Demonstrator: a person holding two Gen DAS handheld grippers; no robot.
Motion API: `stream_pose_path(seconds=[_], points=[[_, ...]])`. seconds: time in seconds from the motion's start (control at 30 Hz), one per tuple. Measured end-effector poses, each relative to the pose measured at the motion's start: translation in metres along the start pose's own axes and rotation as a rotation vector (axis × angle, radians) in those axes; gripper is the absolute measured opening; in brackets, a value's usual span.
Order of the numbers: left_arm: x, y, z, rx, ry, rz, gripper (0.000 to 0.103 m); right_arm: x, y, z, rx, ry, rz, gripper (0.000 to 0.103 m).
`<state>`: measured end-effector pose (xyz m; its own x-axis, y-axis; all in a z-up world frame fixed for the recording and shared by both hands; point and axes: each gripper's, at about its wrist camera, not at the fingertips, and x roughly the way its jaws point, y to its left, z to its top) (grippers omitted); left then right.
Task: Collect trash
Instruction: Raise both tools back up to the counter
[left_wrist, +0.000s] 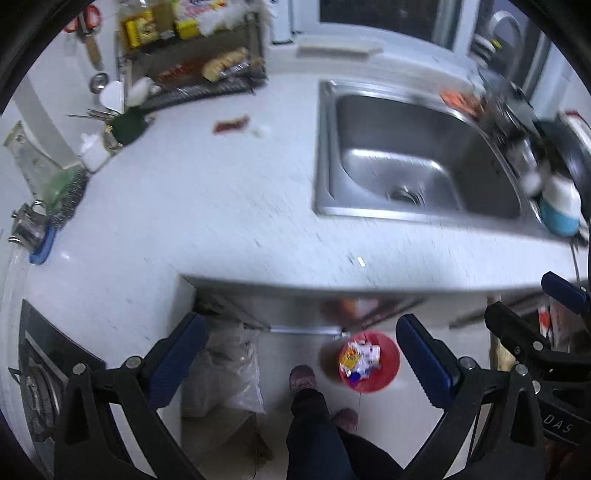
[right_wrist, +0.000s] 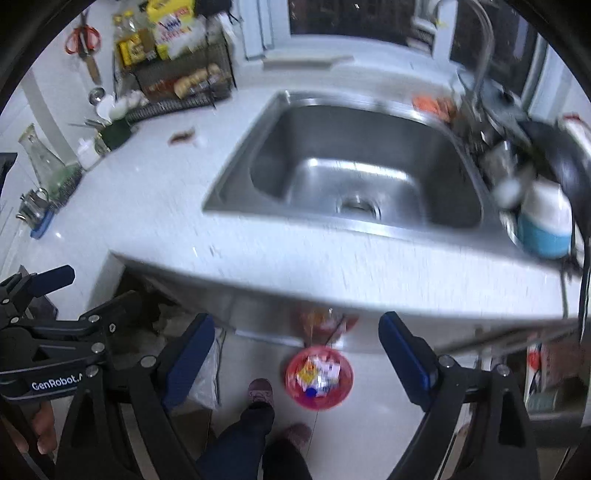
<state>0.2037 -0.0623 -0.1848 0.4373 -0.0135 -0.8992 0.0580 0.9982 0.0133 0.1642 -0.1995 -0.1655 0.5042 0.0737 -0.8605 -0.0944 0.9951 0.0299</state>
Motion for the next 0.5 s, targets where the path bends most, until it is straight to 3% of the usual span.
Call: stream_pose_path(seconds=[0.5], points=[[0.019,0.081,0.129,-0.064,-0.037,0.065,0.103,0.036,0.054,0.14,-0.097,-0.026,0.082,0.091]])
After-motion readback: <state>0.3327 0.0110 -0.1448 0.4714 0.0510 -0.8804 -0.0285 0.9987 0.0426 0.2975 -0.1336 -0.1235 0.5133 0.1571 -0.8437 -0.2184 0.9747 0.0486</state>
